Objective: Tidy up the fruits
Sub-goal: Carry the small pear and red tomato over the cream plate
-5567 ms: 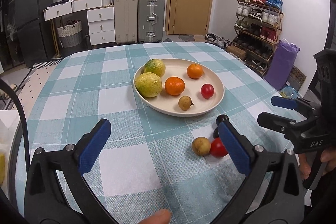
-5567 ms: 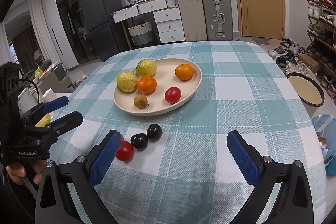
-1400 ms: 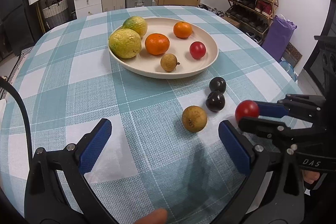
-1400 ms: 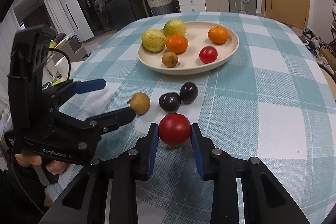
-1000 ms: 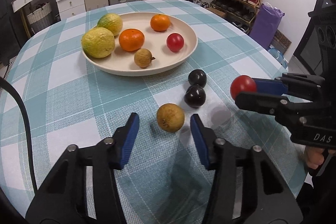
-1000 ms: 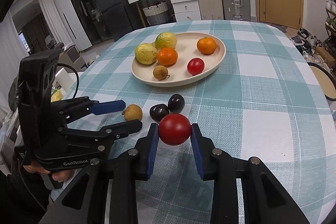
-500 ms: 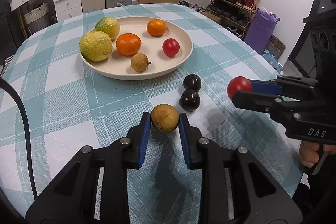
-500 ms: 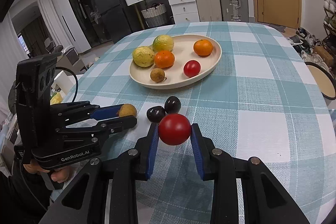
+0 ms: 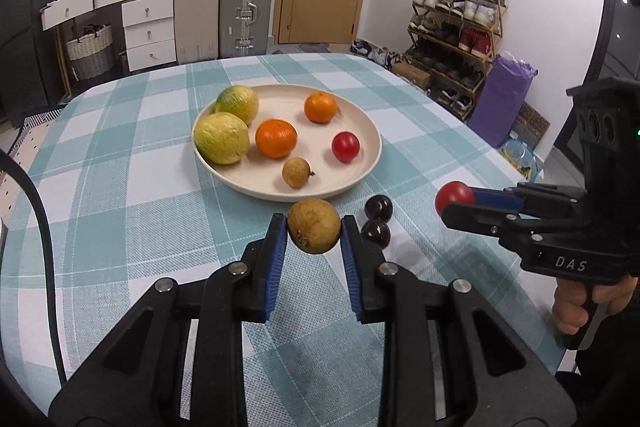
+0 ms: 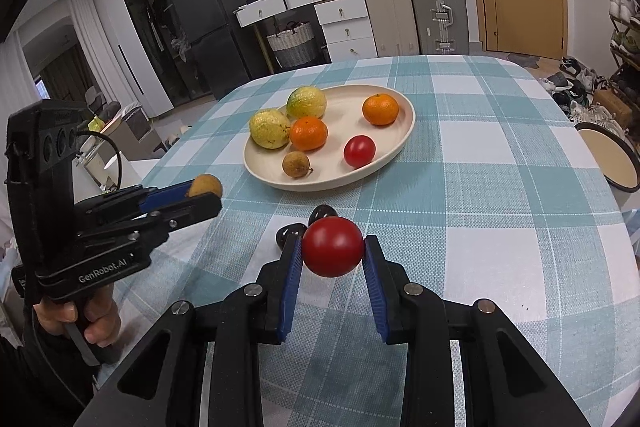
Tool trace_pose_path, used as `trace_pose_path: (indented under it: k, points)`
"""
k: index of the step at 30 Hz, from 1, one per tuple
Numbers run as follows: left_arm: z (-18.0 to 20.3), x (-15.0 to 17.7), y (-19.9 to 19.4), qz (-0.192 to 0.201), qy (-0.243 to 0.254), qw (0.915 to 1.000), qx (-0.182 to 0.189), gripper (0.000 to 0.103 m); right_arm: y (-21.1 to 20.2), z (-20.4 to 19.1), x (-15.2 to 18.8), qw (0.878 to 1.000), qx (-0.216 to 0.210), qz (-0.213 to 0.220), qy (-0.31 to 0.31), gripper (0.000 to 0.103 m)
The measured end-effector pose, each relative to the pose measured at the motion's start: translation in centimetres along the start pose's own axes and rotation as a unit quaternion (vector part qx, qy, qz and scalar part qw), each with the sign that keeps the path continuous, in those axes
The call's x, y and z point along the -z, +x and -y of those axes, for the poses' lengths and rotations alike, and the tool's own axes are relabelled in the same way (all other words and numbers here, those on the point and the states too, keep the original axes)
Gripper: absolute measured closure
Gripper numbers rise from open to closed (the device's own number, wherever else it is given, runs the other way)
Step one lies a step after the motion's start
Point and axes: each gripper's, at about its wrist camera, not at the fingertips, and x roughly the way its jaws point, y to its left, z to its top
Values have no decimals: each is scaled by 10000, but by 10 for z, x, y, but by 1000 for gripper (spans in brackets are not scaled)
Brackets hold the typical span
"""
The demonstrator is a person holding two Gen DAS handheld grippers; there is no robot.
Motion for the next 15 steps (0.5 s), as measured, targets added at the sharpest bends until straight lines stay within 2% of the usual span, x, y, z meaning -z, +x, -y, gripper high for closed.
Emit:
trace_pose_path:
  k: [8, 15]
  points:
    - [-5, -10, -3, 138, -55, 9999, -81, 79, -2, 4, -16, 9999, 44, 143, -5, 71]
    - [-7, -25, 10, 204, -95, 9997, -54, 79, 1, 7, -29, 9998, 80, 195, 33, 71]
